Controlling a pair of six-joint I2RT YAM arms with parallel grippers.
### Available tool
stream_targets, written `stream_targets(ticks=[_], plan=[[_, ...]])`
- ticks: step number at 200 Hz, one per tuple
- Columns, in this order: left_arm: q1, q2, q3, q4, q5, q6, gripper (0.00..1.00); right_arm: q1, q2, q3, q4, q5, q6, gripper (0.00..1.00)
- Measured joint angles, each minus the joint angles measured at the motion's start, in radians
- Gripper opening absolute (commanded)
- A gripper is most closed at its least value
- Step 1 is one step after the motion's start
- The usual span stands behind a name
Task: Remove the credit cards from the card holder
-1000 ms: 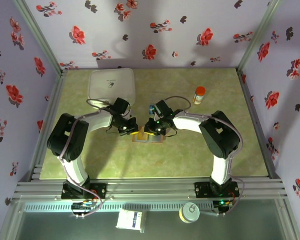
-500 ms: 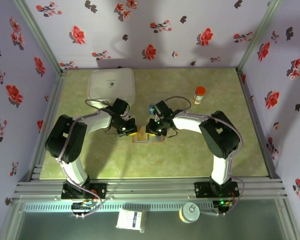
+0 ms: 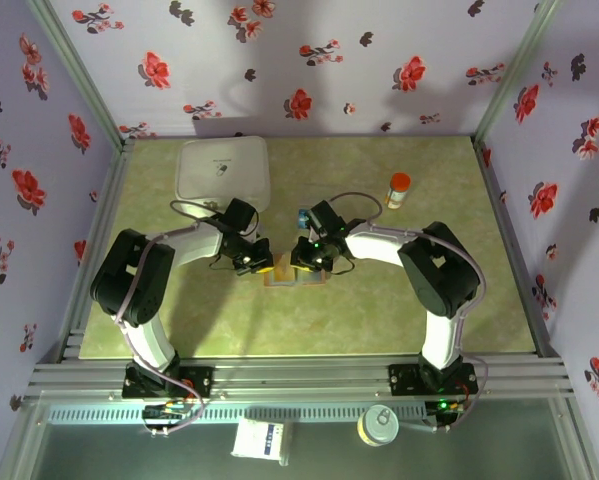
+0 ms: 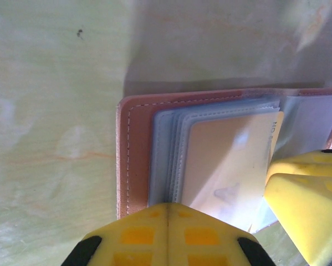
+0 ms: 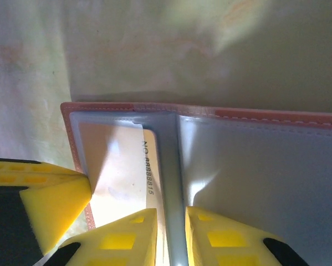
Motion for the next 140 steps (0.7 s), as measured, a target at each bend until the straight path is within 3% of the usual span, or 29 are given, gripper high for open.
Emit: stream_targets(ticks=[140], plan=[[0.000,0.000,-0.005,0.011,0.000,0.000,0.00,0.007,0.014,0.000,0.046,-0.045,0.004,0.24]])
